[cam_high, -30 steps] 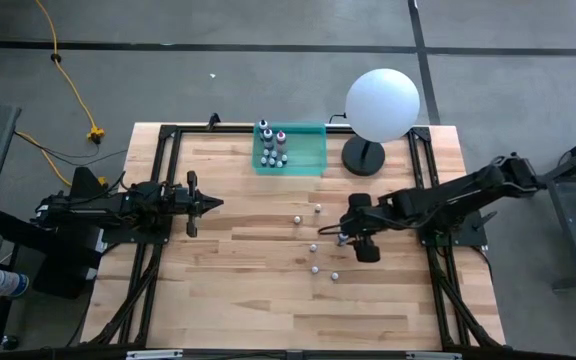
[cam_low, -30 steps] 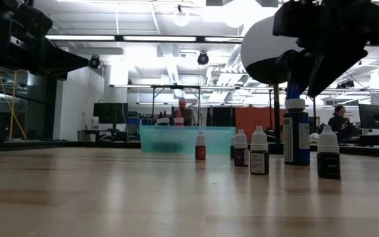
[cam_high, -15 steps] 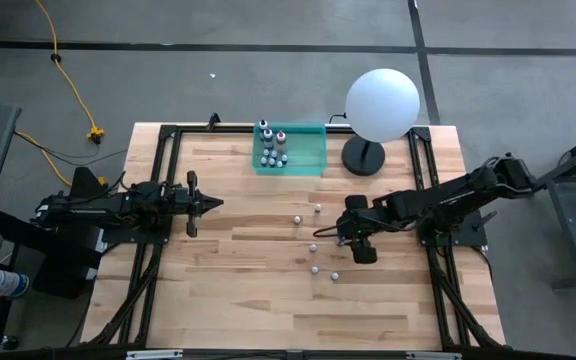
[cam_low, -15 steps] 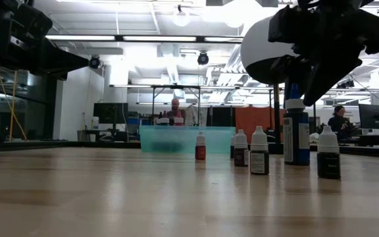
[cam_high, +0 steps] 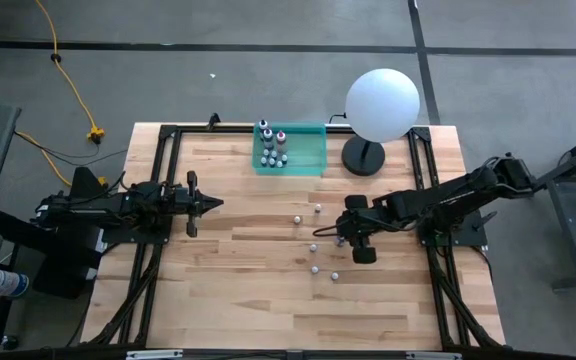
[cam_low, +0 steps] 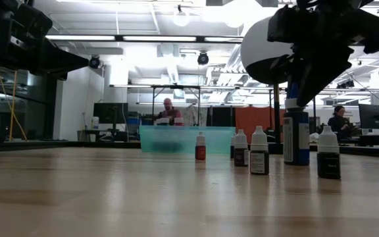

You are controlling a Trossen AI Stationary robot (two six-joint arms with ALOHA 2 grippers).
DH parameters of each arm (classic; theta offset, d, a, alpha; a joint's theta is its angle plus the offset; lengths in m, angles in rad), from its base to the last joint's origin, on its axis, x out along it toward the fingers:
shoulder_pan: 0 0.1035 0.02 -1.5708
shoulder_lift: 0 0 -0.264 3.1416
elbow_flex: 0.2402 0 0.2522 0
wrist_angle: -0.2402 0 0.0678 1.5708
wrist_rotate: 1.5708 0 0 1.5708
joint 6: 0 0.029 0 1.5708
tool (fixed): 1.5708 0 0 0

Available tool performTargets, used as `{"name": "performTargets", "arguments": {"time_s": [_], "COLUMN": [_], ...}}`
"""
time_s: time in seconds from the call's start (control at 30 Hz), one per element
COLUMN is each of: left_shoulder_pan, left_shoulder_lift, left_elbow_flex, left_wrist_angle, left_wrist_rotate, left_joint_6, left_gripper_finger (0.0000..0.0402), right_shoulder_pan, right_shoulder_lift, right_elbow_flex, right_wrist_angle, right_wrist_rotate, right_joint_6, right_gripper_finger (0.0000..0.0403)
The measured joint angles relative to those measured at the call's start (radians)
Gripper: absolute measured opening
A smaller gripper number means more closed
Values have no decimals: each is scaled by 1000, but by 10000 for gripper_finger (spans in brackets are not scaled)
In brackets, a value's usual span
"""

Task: Pick & Place food coloring
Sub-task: Put the big blue food coloring bottle into the bin

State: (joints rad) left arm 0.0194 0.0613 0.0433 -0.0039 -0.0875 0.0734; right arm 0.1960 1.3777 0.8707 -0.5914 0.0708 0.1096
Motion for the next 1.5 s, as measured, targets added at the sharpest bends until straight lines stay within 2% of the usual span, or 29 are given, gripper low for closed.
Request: {"name": "performTargets", "arguments": {"time_s": [0.27, 0.63, 1.0, 1.13, 1.3, 1.5], "left_shoulder_pan": [0, 0, 0, 0, 0, 0], "left_shoulder_lift": [0, 0, 0, 0, 0, 0], "left_elbow_flex": [0, 0, 0, 0, 0, 0], "left_wrist_angle": [0, 0, 0, 0, 0, 0], "left_wrist_rotate": [0, 0, 0, 0, 0, 0], "left_joint_6": [0, 0, 0, 0, 0, 0], "left_gripper_finger": [0, 0, 0, 0, 0, 0], "right_shoulder_pan": [-3, -77, -166, -205, -274, -363], "right_shoulder_lift": [-3, 15, 225, 327, 430, 492], "right_elbow_flex": [44, 384, 798, 918, 993, 997], "right_wrist_angle": [-22, -194, -351, -369, -370, -372], "right_wrist_rotate": [2, 9, 61, 60, 48, 46], "right_joint_6": [21, 21, 4, 56, 145, 175], "right_gripper_finger": [106, 106, 106, 106, 106, 106]}}
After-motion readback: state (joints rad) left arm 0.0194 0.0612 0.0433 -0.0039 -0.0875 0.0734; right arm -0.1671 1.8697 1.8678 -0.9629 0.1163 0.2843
